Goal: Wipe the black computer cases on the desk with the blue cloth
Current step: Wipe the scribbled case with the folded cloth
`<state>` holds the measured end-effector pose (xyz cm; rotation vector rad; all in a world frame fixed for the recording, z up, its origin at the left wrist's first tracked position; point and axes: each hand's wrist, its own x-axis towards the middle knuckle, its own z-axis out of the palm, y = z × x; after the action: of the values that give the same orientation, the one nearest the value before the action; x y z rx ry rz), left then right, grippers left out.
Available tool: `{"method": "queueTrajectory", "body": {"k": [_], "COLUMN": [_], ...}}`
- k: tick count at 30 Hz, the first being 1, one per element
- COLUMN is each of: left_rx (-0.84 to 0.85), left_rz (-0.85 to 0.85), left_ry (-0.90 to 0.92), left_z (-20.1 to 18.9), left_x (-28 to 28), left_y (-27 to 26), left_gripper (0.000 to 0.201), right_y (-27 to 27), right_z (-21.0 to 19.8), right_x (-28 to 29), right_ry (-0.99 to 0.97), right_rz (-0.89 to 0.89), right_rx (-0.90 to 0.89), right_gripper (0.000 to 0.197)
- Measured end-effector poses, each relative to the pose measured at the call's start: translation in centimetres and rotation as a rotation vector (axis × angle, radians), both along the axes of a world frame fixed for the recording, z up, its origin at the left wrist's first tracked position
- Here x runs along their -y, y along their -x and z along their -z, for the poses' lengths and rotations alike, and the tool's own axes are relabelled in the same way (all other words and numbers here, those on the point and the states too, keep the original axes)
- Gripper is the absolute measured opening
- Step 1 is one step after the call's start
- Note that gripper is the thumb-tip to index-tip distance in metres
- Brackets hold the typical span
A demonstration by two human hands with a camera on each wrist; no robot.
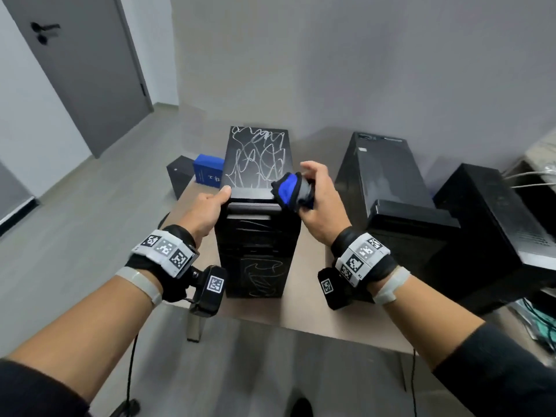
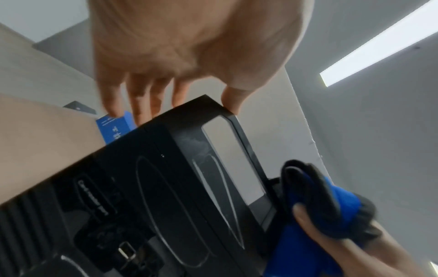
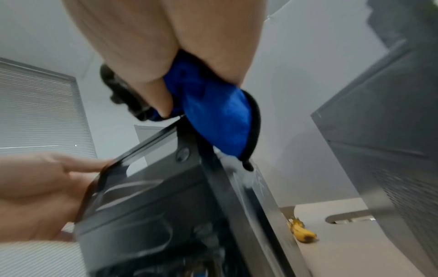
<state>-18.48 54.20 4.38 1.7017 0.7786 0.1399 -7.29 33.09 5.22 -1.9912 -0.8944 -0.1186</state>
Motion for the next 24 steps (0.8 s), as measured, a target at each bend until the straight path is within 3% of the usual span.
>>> {"method": "queueTrajectory", "body": {"k": [3,5,8,11,14,18,21,24], "left_rx": [0.198,0.272,0.247,0.206,0.161,0.137,0.129,0.138], "left_rz": [0.047,0.217,0.445,0.552,0.592,0.616,0.653,0.677], "left_ry": [-0.268,-0.319,-0.24,-0.078,0.048,0.077,0.059,0.056], "left_z": [-0.8,-2.0,-3.3,-3.3,-3.5,-3.4,-3.7,-3.7], "left_x": [-1.5,-1.6,-0.6,0.0,-0.2,-1.1,-1.4,-1.6], "left_y": [0.0,-0.4,-1.1,-0.8,-0.6,-0.6,-0.9,-1.2], "left_gripper": [0.053,0.046,0.05,0.056,0.062,0.071,0.074,0.075], "right_y": [3.1,4.8,6.1,7.7,9.9,11.2,9.8,8.1], "right_z": [1.9,3.7,6.0,6.5,5.9,5.3,5.9,6.7], "right_x": [1.0,0.8,0.0,-1.9,-6.6,-10.5,-6.7,-1.7], "right_ry": [-0.141,-0.05,-0.011,-0.067,0.031,0.118,0.143,0.091], "right_rz": [0.148,0.196,0.332,0.441,0.315,0.18,0.127,0.226], "right_rx": [0.098,0.187,0.196,0.169,0.215,0.232,0.276,0.224], "right_gripper": [0.048,0.04,0.039,0.036,0.034,0.03,0.031,0.032]}}
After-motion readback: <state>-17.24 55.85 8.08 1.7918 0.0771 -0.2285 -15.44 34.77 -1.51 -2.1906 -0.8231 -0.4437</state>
